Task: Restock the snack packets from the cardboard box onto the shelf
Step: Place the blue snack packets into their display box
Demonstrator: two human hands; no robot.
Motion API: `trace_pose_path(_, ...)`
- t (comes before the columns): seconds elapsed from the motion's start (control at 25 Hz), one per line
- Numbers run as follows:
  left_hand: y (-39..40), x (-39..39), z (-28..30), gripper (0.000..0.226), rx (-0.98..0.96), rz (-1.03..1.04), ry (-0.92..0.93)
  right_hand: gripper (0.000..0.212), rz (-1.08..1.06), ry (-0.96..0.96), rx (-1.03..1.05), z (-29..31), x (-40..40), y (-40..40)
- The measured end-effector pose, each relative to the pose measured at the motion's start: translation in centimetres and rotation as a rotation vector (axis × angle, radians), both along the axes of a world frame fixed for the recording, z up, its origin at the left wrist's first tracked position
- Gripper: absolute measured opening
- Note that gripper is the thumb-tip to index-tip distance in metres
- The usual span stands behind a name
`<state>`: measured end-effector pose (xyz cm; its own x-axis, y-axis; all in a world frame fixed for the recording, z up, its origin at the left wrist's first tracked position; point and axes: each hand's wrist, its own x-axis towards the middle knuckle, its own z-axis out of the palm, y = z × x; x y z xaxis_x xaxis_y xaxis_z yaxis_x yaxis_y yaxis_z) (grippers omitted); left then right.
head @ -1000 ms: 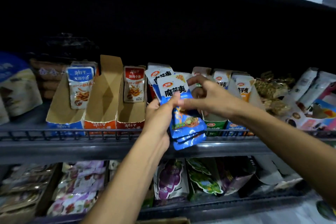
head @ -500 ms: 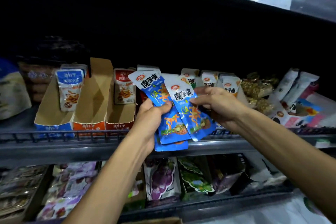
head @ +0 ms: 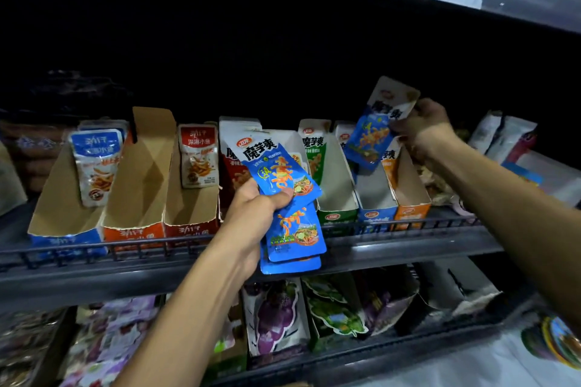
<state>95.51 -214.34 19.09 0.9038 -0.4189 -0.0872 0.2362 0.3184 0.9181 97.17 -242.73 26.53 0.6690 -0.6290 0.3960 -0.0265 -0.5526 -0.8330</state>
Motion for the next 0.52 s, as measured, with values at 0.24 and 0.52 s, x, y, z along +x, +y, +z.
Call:
trace_pose_path(0.24, -0.2, 0.2, -0.3, 0.018, 0.007, -0.026, 0.014, 0.041, 0.058, 0.278, -0.472, -3.9, 2.4, -0.1)
trace_pose_path(0.52, 0.0, 0.0, -0.2, 0.018, -0.024, -0.113, -0.036, 0.039, -0.168, 0.122, -0.71, -3.3, 1.9, 2.4)
